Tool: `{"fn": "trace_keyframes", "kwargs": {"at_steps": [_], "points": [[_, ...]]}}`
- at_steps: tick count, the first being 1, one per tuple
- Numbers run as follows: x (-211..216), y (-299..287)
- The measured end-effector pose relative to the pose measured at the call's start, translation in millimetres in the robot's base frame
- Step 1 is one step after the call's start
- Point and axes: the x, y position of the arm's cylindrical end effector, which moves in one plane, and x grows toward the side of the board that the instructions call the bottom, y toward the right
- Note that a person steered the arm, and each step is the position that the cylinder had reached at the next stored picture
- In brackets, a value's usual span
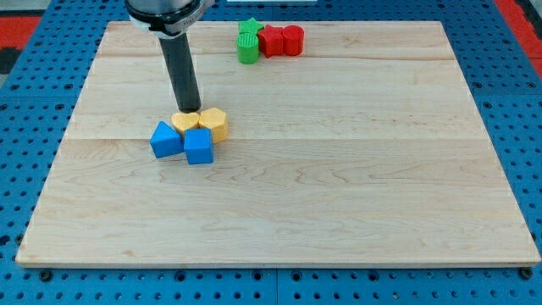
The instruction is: Slightly move the yellow heart towards bottom
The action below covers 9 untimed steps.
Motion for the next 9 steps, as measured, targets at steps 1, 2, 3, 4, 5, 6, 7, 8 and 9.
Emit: {"fn": "trace_keyframes", "kwargs": {"at_steps": [1,2,3,4,5,6,7,8,9], "points": [[0,4],[4,7],[6,6],[6,10],[6,10],[6,10],[36,5],[48,-15],[37,-21]]}}
